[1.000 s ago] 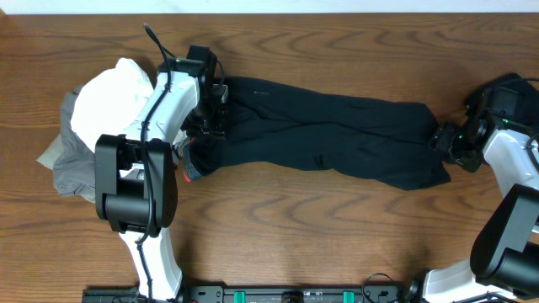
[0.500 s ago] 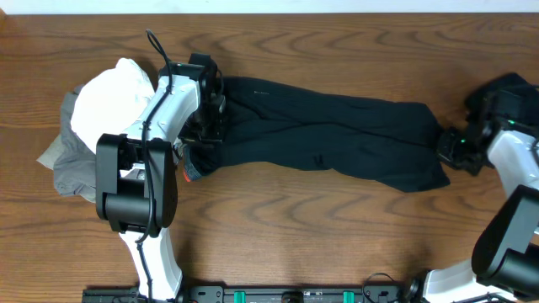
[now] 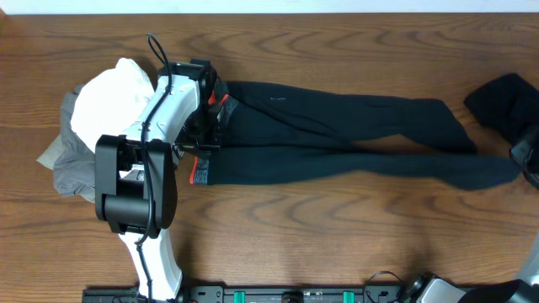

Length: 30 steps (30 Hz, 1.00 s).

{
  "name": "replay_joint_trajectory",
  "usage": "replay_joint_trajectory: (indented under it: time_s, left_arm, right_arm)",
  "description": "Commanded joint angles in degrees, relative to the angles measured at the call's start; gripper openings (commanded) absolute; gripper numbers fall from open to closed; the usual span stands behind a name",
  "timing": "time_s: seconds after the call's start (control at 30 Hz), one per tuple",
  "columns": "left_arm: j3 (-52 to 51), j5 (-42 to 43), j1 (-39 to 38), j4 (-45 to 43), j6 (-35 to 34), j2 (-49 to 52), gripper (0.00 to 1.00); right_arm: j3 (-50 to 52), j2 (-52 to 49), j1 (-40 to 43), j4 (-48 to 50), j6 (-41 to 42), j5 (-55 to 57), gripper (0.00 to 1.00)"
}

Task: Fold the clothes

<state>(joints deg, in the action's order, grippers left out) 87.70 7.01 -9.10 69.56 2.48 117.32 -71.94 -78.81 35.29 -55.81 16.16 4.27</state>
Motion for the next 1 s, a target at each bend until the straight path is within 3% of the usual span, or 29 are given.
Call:
replay_joint_trajectory:
  time_s: [0.0,0.23,0.53,0.6,0.67,0.7,0.97]
  left_arm:
    - [0.83,-0.81,0.2,1.44,-0.66,-1.4,0.24]
    - [0.28,-0.81,0.2,2.27,-0.85,-1.38,0.43]
    - [-8.94,-0.79,0.2,-3.58,-2.78,-1.38,0.46]
    - [-11.06,-0.35,0.2,-5.44,-2.78,-1.38,0.38]
    - [-11.98,0.02,0.2,-5.88,-2.78,-1.38,0.13]
    - [-11.98,0.02,0.2,-5.75,-2.8,-1.38,0.06]
    - [-9.84,0.02,0.15,2.45,-5.44,-11.34,0.06]
  right_arm:
    - [-0.26,-0.66,0.33,-0.57,0.46,2.78,0.52]
    - [-0.2,-0.72,0.26,-0.85,1.09,-4.74,0.59]
    - [1.86,-0.72,-2.64,-1.09,-0.57,-10.14,0.63]
    - [2.34,-0.72,-3.08,-1.09,-0.57,-10.12,0.63]
    - [2.49,-0.83,-3.1,-1.18,-0.57,-10.12,0.63]
    - [2.49,-0.85,-3.1,-1.16,-0.57,-10.12,0.63]
    - [2.49,-1.01,-3.1,-1.68,-0.55,-10.14,0.61]
